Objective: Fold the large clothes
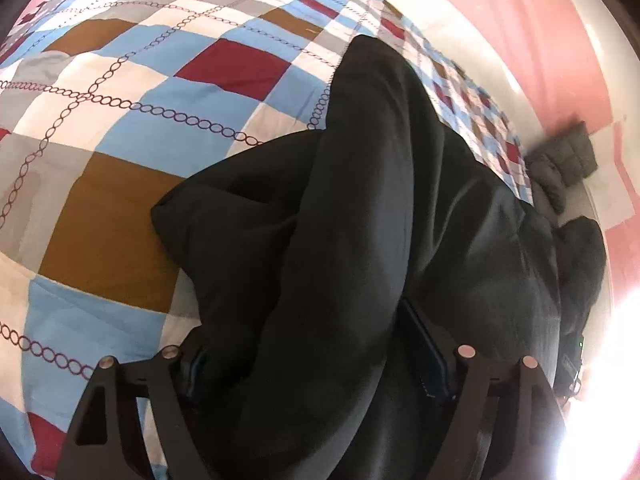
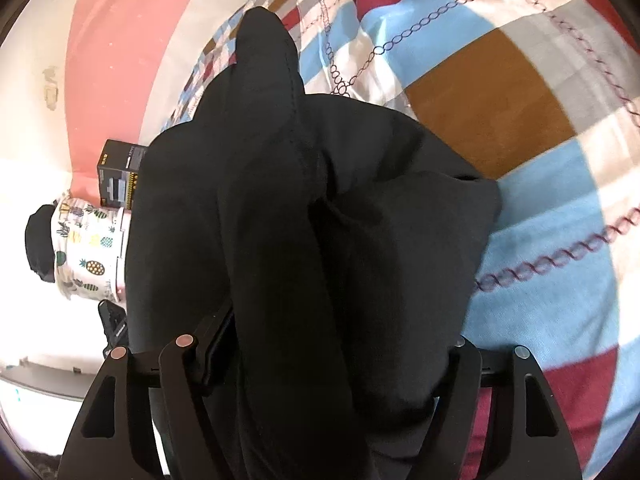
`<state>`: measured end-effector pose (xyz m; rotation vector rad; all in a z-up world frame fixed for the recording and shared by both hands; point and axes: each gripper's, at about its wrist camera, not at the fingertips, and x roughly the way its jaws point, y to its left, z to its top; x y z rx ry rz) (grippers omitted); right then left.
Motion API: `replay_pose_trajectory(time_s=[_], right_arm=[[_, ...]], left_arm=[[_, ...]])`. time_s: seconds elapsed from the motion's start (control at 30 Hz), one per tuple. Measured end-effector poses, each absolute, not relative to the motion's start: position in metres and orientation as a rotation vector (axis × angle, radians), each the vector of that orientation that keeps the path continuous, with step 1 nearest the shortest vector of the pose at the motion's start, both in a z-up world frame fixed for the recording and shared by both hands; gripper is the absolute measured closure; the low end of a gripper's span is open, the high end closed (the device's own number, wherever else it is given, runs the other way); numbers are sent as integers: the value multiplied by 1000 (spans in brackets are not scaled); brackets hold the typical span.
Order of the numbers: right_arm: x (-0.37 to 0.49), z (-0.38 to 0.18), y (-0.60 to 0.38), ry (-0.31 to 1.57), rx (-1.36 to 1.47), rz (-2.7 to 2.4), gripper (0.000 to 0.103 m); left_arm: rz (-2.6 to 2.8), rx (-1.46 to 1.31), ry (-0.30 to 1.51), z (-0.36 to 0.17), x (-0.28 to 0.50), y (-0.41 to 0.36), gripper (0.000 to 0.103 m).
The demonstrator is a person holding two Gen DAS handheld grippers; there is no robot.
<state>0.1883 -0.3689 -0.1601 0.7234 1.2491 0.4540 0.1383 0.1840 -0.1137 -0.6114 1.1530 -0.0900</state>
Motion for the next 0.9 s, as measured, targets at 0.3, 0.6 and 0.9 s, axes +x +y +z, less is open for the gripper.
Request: replay_pose_trajectory(time_s=[0.3, 0.6, 0.9], right_arm=[[174, -127, -360, 1206, 587, 382, 59], [150, -70, -353, 1075, 522, 369, 67], [123, -14, -323, 989, 452, 428, 68]], left_arm=[[-27, -446, 1131, -82, 129, 157, 53], [-52, -349, 1026, -19, 107, 148, 71], [-130, -341, 927, 36, 87, 131, 72]])
